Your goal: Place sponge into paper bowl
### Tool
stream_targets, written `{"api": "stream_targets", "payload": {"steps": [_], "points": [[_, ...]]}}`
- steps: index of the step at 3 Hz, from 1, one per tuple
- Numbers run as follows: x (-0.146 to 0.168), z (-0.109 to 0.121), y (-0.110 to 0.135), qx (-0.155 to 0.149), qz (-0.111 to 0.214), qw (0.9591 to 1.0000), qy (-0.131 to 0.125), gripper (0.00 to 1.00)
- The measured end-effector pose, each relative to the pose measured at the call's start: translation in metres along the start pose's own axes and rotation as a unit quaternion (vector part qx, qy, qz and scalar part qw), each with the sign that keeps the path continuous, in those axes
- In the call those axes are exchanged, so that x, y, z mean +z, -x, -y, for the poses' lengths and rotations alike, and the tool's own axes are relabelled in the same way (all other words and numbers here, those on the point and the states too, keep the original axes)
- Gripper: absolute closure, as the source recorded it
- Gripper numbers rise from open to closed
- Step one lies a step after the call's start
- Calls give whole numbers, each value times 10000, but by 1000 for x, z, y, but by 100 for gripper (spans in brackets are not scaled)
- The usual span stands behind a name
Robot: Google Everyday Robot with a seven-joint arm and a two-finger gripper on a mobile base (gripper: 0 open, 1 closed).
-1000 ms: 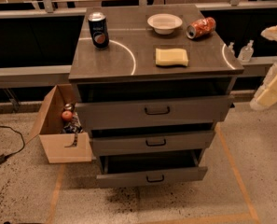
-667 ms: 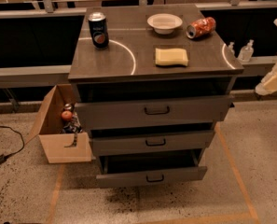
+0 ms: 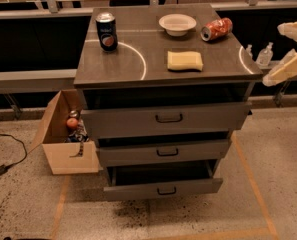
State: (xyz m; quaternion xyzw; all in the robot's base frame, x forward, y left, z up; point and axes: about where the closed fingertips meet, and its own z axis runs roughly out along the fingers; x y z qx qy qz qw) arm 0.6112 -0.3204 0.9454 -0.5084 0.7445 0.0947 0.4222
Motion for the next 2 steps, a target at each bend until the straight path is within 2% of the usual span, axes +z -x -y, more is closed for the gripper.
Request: {"api": "stream_targets", "payload": {"steps": [1,2], "points": [[42,22,-10,380,223,9984,365,0],[36,39,-4,292,323,9989,196,0]]}}
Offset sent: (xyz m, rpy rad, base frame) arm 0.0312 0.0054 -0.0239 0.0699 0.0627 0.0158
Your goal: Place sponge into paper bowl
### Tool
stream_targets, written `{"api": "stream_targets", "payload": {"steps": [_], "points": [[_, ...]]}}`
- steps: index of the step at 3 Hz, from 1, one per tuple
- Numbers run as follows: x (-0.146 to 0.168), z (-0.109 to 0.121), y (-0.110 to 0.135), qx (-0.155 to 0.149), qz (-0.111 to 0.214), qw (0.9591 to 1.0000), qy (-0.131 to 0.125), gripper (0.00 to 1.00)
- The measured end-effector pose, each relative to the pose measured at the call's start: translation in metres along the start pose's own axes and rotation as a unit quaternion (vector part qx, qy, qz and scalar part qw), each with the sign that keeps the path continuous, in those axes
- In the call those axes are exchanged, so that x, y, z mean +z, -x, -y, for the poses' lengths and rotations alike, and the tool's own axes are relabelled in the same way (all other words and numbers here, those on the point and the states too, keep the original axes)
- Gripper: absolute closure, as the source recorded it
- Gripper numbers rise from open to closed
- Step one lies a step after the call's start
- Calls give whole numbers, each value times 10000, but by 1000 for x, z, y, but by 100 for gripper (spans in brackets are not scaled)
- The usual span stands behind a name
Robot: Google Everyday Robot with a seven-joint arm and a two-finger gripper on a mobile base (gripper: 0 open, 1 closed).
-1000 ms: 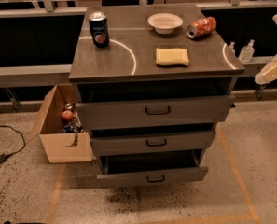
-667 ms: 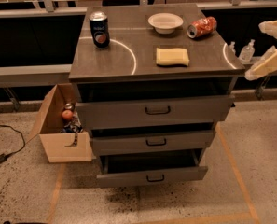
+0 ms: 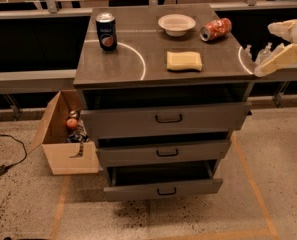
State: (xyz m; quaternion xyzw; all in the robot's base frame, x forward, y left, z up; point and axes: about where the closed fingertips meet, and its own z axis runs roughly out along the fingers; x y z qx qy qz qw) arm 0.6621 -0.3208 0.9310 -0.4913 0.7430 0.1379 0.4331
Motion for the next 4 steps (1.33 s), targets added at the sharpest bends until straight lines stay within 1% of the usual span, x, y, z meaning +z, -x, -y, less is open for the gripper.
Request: {"api": "stream_targets", "payload": {"steps": [1,2,3,4], "points": [[-1,0,1,-11,-3,10000,-6,0],[19,-4,13,27,56,9997,237,0],[40,-4,19,202,215,9986,432,0],[63,-1,26,248,490,9968,580,0]]}}
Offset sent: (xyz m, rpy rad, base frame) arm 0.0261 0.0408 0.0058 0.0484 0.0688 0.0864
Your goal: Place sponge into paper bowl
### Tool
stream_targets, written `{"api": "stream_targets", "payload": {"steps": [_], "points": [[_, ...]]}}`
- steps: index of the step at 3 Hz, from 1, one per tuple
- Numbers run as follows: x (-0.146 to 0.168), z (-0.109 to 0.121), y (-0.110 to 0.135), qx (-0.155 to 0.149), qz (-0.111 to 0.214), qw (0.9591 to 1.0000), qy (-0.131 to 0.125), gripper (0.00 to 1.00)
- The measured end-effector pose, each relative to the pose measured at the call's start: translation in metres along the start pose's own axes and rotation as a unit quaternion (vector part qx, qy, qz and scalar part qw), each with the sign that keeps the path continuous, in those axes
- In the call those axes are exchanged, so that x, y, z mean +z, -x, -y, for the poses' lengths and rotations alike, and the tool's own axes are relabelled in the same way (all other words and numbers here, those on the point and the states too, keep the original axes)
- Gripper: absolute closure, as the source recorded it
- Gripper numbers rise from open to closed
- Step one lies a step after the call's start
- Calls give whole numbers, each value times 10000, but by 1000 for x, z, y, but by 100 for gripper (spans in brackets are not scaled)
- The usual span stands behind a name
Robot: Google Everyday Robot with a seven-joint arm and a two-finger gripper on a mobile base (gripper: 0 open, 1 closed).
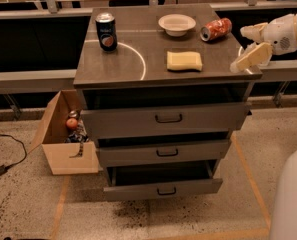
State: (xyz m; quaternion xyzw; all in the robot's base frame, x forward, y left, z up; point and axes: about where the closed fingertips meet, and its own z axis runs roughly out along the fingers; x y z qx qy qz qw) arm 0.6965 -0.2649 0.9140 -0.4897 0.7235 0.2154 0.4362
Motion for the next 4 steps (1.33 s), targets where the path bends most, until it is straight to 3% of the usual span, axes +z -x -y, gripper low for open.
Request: {"api": "stream_targets", "payload": {"steps": [1,2,3,4], "points": [[21,11,4,4,289,9996,0,0],[42,20,6,101,369,9993,-57,0],[65,22,5,183,374,9991,21,0],[89,16,2,240,456,9983,283,0]]}}
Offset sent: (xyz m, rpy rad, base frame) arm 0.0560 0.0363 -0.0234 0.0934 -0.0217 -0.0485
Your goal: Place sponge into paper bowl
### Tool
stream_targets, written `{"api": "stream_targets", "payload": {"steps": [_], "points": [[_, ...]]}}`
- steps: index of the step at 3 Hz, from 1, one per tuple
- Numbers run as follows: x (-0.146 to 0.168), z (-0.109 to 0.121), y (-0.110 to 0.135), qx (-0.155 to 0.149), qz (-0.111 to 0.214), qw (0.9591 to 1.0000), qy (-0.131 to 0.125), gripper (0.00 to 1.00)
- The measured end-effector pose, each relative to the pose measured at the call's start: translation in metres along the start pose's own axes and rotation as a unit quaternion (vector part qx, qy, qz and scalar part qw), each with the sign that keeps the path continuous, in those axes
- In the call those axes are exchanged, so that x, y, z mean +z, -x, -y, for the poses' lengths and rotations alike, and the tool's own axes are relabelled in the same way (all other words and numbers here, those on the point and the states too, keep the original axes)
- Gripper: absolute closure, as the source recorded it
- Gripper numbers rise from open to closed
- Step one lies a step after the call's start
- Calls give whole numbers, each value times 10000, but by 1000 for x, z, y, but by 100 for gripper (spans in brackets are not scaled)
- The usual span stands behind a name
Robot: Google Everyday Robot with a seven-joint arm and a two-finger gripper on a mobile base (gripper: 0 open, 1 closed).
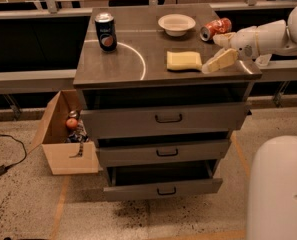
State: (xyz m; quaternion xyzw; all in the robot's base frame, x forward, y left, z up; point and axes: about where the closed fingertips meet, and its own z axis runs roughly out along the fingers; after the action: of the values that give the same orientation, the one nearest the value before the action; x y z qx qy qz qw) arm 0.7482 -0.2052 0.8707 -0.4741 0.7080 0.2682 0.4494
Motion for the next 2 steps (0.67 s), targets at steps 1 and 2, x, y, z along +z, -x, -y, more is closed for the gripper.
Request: {"api": "stream_targets", "payload": {"steps": [1,2], "points": [[31,-4,-3,-16,7,9996,292,0],[45,-6,-3,-45,-7,9991,431,0]]}}
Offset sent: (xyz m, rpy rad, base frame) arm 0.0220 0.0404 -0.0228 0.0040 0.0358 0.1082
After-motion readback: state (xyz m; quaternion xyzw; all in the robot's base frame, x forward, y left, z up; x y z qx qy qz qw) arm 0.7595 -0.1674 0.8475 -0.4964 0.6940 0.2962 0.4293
